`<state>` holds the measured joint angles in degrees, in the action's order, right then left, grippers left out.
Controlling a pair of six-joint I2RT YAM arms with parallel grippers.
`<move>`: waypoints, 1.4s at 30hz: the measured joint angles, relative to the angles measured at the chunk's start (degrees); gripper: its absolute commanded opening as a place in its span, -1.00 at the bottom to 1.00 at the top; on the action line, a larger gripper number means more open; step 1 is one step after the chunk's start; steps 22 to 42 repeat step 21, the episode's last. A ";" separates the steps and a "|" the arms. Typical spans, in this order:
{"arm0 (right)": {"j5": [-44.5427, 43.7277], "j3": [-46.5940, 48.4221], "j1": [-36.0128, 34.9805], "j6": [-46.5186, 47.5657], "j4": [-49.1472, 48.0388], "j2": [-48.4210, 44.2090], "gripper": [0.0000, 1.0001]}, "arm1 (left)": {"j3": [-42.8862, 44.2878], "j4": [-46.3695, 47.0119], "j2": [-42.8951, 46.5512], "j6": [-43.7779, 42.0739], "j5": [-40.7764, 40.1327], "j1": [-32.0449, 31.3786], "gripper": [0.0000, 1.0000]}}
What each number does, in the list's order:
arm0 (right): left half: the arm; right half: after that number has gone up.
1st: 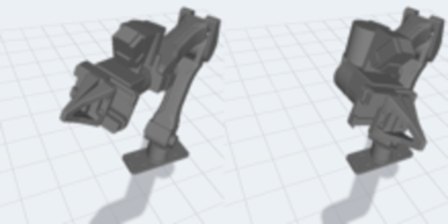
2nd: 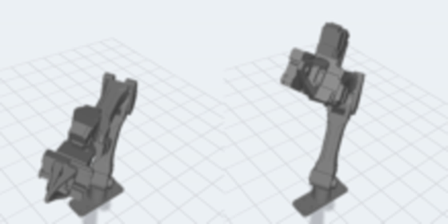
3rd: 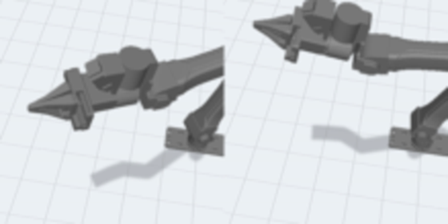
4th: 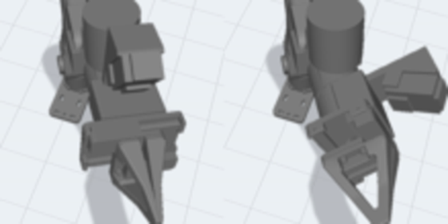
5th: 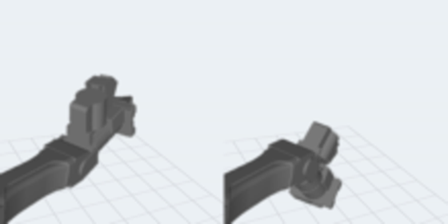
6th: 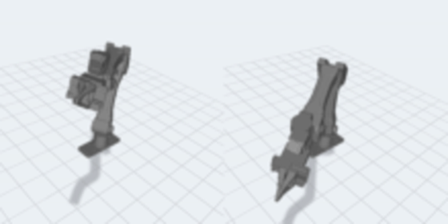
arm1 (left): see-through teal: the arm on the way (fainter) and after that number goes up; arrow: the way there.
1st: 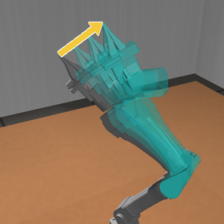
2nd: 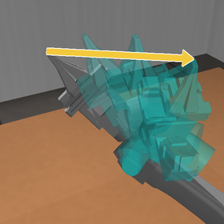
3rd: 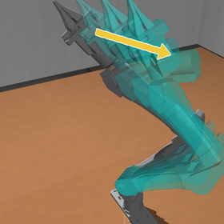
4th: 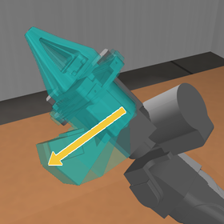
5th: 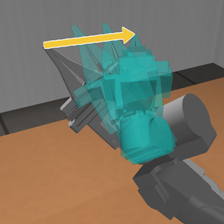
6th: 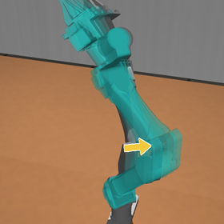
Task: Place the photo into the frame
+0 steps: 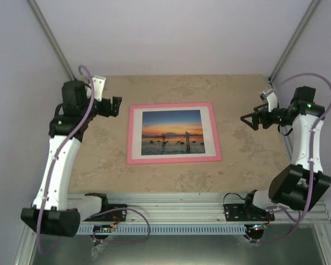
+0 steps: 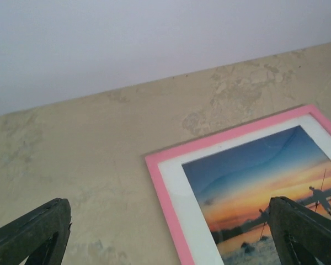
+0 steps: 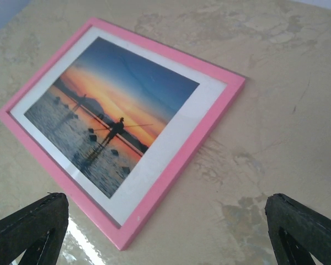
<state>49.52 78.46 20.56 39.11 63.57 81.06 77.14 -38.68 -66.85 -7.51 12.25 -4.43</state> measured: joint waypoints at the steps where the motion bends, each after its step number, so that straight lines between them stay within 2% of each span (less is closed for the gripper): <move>1: 0.11 -1.05 0.17 -0.31 -0.31 -0.98 0.95 | -2.10 0.13 2.01 0.37 -0.74 0.04 0.99; 6: 0.42 -12.87 0.26 -3.89 -7.80 -10.21 0.95 | -11.56 0.79 7.08 2.43 -3.67 0.13 0.99; 12: -0.61 -23.41 0.28 -8.41 -18.10 -17.81 0.95 | -18.56 1.75 4.63 4.59 -6.97 0.26 0.99; 17: -3.32 -29.22 0.28 -10.64 -24.55 -18.51 0.95 | -19.47 3.04 1.68 5.20 -8.63 0.63 0.99; 21: -4.74 -29.81 0.28 -12.28 -27.76 -17.05 0.95 | -19.47 4.11 0.09 6.01 -9.70 0.85 0.99; 42: -4.74 -29.81 0.28 -12.28 -27.76 -17.05 0.95 | -19.47 4.11 0.09 6.01 -9.70 0.85 0.99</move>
